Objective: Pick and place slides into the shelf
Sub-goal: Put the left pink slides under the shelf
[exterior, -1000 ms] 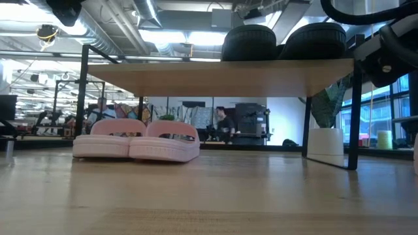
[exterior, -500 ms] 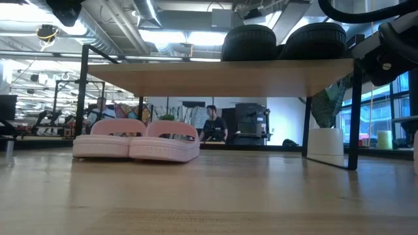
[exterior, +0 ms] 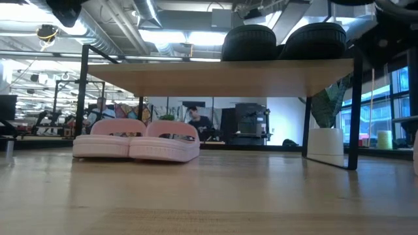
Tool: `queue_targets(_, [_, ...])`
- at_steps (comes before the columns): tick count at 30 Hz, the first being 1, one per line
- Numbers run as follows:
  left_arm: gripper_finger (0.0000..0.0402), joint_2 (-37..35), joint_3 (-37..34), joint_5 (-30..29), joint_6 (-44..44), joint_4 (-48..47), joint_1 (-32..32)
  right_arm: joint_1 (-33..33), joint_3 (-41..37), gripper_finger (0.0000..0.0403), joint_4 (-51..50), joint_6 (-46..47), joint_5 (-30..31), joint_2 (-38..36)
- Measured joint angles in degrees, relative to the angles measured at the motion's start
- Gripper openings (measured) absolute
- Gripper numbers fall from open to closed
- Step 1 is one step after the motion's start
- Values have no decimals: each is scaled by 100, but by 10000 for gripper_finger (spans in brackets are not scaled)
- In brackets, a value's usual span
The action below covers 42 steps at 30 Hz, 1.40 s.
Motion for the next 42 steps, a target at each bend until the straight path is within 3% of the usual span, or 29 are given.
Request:
queue_targets(13, [205,11,0,-64,0,-2,1,0,-686,193,-20,5,-106,-247])
queue_targets(42, [205,11,0,-241,44,0,-1,0,-715,193,0,-124,-69,-243])
